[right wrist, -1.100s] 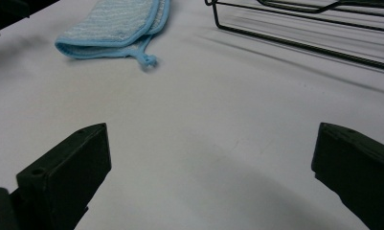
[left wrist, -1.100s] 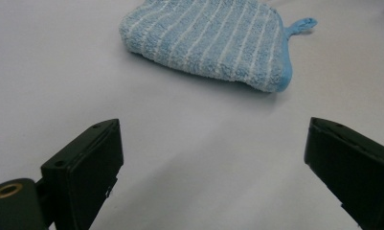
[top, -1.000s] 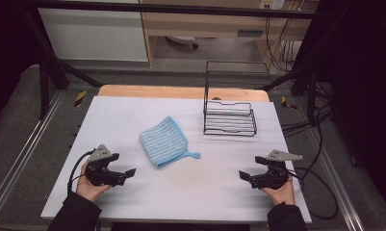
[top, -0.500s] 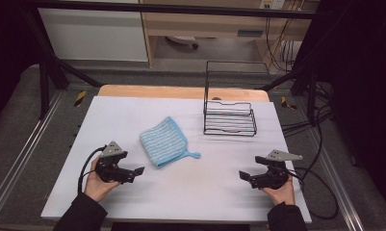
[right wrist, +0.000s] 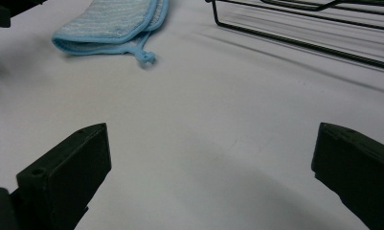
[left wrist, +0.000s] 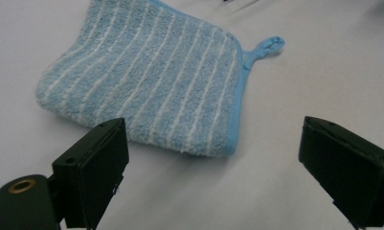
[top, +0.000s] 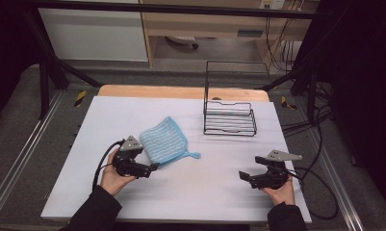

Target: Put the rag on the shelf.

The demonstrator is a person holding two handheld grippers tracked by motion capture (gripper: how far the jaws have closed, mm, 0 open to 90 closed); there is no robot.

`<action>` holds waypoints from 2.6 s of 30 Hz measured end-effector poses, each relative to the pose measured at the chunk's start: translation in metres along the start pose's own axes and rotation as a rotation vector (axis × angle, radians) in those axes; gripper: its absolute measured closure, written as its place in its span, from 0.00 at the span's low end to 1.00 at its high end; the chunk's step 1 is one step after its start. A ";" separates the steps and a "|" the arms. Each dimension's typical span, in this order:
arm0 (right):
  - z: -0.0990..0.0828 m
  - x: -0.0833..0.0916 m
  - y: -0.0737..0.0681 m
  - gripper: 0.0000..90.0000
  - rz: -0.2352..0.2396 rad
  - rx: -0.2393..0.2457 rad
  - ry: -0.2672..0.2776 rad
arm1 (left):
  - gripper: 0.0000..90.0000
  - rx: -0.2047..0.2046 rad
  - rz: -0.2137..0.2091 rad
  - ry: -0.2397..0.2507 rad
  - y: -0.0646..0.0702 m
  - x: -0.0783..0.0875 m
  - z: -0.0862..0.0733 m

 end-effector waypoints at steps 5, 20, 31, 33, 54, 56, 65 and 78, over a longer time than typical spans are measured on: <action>0.000 0.000 0.000 0.01 0.000 0.002 -0.001 | 0.17 -0.005 -0.008 -0.023 0.008 -0.012 0.007; 0.000 -0.001 0.000 0.01 0.002 0.006 -0.007 | 0.48 -0.003 0.033 -0.108 0.008 -0.043 0.009; 0.000 -0.001 0.000 0.01 0.003 0.006 -0.007 | 0.61 0.001 0.069 -0.131 0.002 -0.057 0.006; 0.000 -0.001 0.000 0.01 0.003 0.007 -0.007 | 0.63 -0.002 0.076 -0.134 0.001 -0.058 0.006; 0.000 -0.001 0.000 0.01 0.005 0.006 -0.007 | 0.89 0.016 0.062 -0.137 -0.003 -0.053 0.008; 0.000 -0.001 0.000 0.01 0.005 0.007 -0.007 | 0.89 0.014 0.057 -0.137 -0.002 -0.052 0.007; 0.000 -0.001 -0.001 0.01 0.010 0.004 -0.010 | 0.90 0.013 0.009 -0.135 0.004 -0.042 0.001; 0.000 -0.001 -0.002 0.01 0.012 0.004 -0.009 | 0.90 0.039 -0.031 -0.115 0.013 -0.035 -0.008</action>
Point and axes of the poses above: each handheld gripper's, and its own axes: x roughly backward along the jaws, z roughly out of its top, y roughly to its right, the point moved 4 cm from there along -x, roughly forward along the jaws, and after that the axes turned 4 degrees about -y, right-handed, at the moved point
